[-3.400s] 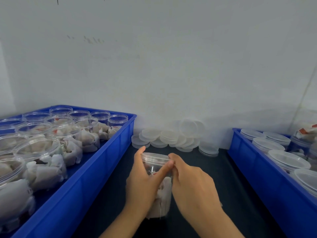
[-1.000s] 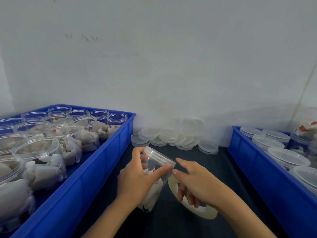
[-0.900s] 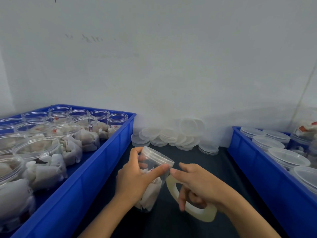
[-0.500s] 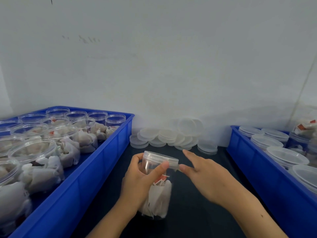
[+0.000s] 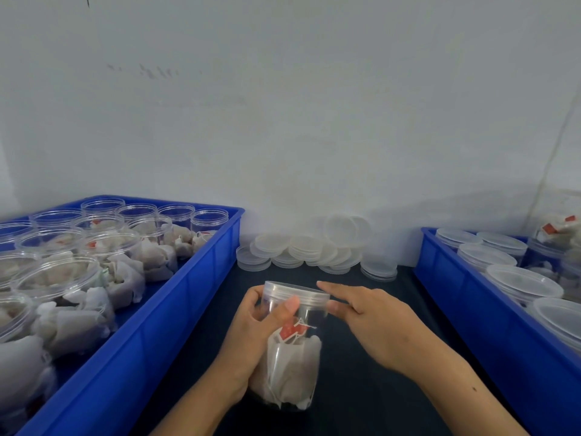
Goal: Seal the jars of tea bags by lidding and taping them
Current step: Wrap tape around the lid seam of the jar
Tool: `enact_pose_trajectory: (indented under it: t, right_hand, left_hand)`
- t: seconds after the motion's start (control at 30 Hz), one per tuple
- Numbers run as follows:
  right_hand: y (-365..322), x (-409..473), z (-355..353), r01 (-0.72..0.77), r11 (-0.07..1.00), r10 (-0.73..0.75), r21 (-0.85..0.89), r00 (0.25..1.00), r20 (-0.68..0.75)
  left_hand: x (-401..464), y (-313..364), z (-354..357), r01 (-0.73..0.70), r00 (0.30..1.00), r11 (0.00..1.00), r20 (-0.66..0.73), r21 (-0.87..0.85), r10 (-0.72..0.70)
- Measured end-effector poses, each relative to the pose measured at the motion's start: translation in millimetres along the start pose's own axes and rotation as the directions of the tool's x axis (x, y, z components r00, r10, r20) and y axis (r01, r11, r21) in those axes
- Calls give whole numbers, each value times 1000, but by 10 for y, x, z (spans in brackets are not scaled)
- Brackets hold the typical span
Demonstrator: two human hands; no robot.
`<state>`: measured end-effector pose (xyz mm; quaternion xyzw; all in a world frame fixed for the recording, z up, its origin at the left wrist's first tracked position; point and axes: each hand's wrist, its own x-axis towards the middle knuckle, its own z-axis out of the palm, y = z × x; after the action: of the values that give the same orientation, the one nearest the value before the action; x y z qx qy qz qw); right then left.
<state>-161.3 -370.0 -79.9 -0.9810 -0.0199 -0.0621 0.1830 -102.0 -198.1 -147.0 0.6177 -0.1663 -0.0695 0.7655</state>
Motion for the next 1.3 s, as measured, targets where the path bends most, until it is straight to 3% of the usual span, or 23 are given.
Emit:
enact_pose_trajectory:
  t: [0.2,0.37,0.53,0.73,0.9,1.03,1.3]
  right_hand:
    - [-5,33,79,-10,997,13,78,999,-39]
    - [-36,36,149,-54,983,65,176,997,-53]
    - [-98,11,209,-37,982,44,186,998,-35]
    - [-131,-35,148,17,984,-15,180,1000,-10]
    - [-108,-46,43,-51,979,50,200,999,10]
    - [-60,-38,-4,-105,988,104,117,994,13]
    - [20,59,36,-131,981,123,142,990,64]
  left_hand:
    - [-14,-43,31,-22,999,1000,-40,3,22]
    - [-49,-58,102,-132,967,923,-158,362,200]
    - [-53,-57,127,-93,956,882,-206,462,209]
    - [1,-26,69,-25,960,933,-251,359,122]
    - [24,-4,20,-52,960,973,-255,226,111]
    - [35,22,-12,-76,972,978,-204,196,116]
    - [75,42,-104,-33,996,992,-73,118,42]
